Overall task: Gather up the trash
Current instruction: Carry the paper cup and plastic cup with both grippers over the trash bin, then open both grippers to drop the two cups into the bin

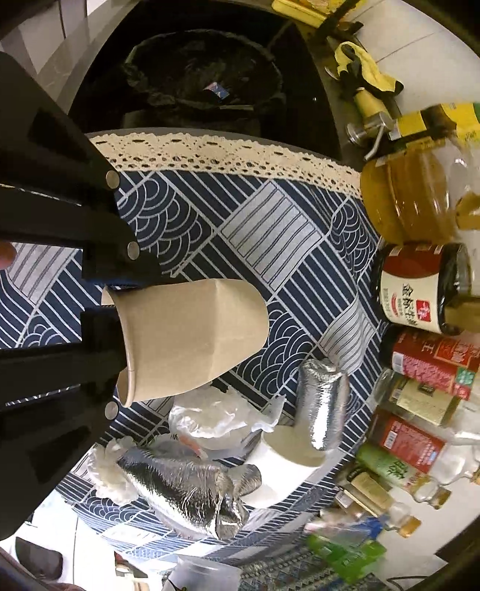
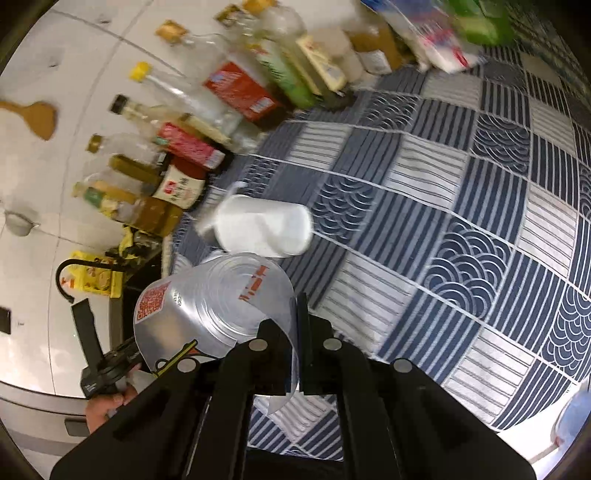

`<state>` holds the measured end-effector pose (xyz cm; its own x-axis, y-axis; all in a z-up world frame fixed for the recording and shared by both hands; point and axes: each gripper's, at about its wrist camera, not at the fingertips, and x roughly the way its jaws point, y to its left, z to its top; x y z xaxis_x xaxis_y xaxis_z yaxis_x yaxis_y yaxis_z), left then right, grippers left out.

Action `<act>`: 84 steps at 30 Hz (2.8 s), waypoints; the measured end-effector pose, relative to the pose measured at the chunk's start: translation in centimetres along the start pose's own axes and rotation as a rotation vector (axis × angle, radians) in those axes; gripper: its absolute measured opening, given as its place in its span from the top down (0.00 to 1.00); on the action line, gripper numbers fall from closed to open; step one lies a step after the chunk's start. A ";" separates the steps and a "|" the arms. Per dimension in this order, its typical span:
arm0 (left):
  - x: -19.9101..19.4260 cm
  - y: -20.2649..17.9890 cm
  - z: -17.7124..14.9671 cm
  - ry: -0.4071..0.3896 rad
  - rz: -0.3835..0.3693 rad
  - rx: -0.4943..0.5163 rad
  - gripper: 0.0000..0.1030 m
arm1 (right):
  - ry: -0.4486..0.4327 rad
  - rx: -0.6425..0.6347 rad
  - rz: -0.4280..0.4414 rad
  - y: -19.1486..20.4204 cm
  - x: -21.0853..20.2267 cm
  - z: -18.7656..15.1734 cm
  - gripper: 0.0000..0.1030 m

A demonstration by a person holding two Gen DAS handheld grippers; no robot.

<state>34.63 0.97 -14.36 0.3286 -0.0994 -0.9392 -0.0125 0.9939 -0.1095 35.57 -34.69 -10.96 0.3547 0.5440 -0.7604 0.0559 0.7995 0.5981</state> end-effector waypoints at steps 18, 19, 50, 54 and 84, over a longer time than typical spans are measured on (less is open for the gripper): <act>-6.4 10.7 -0.1 -0.101 -0.187 -0.103 0.94 | 0.045 -0.152 0.033 14.2 5.6 -2.1 0.97; -7.0 11.7 -0.1 -0.113 -0.186 -0.105 0.94 | 0.054 -0.157 0.037 15.4 6.4 -2.4 0.97; -10.5 37.8 -0.5 -0.153 -0.157 -0.174 0.94 | 0.253 -0.268 0.037 39.2 27.7 -9.8 0.97; -9.1 39.4 -0.4 -0.132 -0.178 -0.194 0.94 | 0.259 -0.271 0.027 40.6 29.5 -9.7 0.97; -8.4 40.7 0.2 -0.110 -0.162 -0.180 0.69 | 0.254 -0.223 0.019 40.7 29.3 -9.3 0.66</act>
<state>31.52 42.22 -10.90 0.4407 -0.2407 -0.8648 -0.1162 0.9400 -0.3209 39.52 16.13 -11.24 0.1081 0.5826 -0.8055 -0.1641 0.8096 0.5636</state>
